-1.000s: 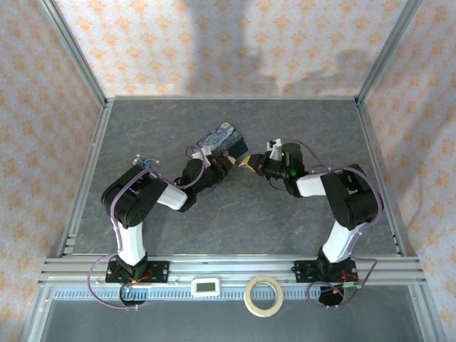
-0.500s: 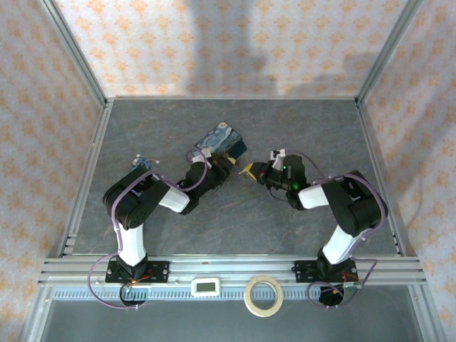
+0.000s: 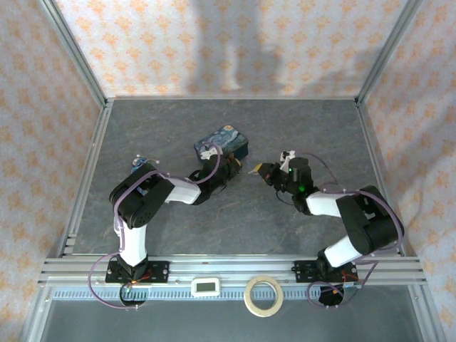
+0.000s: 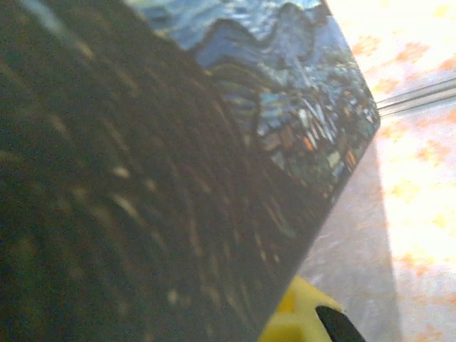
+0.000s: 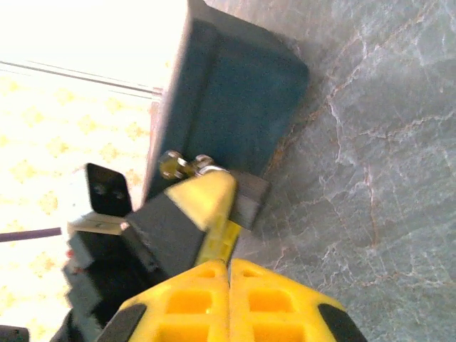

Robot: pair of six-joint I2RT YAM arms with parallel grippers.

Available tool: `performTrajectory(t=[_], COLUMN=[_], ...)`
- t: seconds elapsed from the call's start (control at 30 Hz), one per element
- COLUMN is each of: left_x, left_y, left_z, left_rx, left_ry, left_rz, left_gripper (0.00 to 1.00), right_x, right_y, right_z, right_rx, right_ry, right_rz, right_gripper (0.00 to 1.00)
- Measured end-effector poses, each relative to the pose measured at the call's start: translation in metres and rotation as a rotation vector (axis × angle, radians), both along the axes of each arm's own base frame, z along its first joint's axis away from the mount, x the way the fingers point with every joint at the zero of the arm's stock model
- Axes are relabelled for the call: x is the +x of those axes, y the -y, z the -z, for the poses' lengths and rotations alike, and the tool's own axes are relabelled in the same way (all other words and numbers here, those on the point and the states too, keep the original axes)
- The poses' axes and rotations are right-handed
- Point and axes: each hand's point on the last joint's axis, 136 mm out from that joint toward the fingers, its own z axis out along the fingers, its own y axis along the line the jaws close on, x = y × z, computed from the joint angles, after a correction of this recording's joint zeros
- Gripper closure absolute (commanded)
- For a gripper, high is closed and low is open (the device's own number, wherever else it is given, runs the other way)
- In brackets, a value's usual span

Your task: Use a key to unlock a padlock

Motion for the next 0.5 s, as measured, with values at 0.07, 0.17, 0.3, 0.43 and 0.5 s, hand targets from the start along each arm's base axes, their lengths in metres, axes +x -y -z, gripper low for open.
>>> performTrajectory(t=[0.07,0.17,0.3,0.43,0.5], left_x=[-0.004,-0.006,-0.009,-0.022,-0.026], left_y=[-0.001,-0.003,-0.004,-0.007,-0.006], left_z=[0.011,0.016,0.012,-0.021,-0.048], left_rx=[0.037,0.057,0.049,-0.044,-0.127], left_ry=[-0.022,-0.035,-0.037,-0.006,0.035], left_rz=[0.01,0.014,0.015,0.02,0.022], left_gripper=[0.82,0.64,0.52,0.52,0.52], right_x=[0.001,0.001,0.002,0.006,0.009], right_y=[0.004,0.008,0.011,0.01,0.009], right_z=[-0.003,-0.004,-0.009,-0.025,-0.032], right_rx=[-0.021,-0.055,-0.086,-0.086,-0.078], right_ry=[0.017,0.033,0.057,0.104,0.122], right_rz=[0.011,0.019,0.023,0.022,0.022], right_gripper=[1.0,1.0,1.0,1.0,1.0])
